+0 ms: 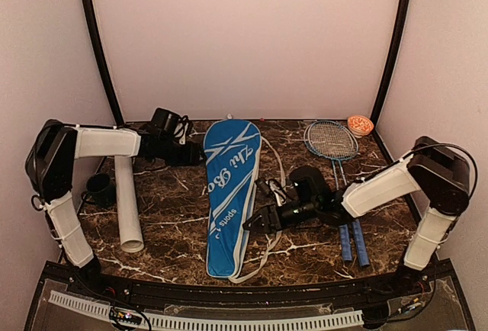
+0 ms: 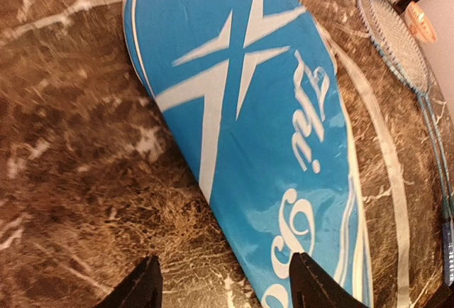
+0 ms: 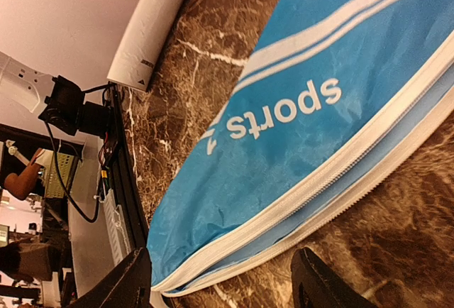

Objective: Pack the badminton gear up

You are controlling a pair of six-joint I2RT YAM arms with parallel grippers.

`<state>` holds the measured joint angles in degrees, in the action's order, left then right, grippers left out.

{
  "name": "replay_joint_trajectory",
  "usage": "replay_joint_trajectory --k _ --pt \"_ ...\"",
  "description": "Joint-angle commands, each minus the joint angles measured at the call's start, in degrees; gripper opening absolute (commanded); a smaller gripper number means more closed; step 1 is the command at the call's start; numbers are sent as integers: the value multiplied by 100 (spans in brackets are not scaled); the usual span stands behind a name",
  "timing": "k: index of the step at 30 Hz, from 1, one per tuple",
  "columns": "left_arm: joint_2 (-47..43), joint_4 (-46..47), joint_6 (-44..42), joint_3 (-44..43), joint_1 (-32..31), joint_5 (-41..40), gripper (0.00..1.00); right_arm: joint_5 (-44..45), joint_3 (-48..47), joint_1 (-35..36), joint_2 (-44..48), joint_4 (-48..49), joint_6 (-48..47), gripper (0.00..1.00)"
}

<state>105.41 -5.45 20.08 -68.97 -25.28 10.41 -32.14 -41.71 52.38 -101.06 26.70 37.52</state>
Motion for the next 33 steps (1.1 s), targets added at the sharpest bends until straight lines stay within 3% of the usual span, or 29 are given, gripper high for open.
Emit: replay_joint_trajectory --k 1,8,12,19,22,33 --pt "-1227 -167 -182 283 -18 -621 63 805 261 -473 1305 -754 -259 71" --pt "-1950 -182 -356 704 -106 -617 64 2407 111 -1569 2781 -2831 -650 77" --pt "-2013 -69 -343 795 -219 -435 64 2091 367 -2670 3128 -3019 -595 65" --pt "-1892 52 -514 738 -552 -329 65 1074 705 -4127 2647 -2706 -583 53" --pt "-1837 27 -538 678 -665 -377 65 1088 795 -4380 2388 -2616 -651 46" --pt "-1704 65 -535 609 -820 -274 65 1623 671 -4831 1632 -2579 -1107 36"
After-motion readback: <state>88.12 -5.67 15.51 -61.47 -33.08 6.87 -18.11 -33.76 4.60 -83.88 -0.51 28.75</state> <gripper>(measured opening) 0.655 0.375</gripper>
